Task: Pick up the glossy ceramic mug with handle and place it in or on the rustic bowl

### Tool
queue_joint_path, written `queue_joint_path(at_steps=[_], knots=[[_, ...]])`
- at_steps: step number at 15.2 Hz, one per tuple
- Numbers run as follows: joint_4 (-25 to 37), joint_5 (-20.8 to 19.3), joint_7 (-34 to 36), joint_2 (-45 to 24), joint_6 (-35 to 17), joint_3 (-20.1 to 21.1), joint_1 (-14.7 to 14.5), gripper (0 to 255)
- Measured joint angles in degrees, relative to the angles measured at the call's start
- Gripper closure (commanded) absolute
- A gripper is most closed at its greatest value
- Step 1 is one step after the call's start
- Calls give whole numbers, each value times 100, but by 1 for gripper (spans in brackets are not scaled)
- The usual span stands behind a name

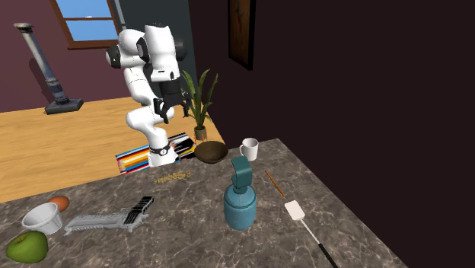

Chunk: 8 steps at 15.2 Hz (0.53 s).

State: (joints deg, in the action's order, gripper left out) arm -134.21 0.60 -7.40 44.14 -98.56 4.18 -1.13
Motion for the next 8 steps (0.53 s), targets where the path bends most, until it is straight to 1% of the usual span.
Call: queue_joint_path(at_steps=[1, 4, 8], knots=[[0, 0, 0, 0, 0, 0, 0, 0], [-64, 99, 210, -129, -169, 207, -63, 0], [-273, 333, 724, -353, -561, 704, -227, 0]])
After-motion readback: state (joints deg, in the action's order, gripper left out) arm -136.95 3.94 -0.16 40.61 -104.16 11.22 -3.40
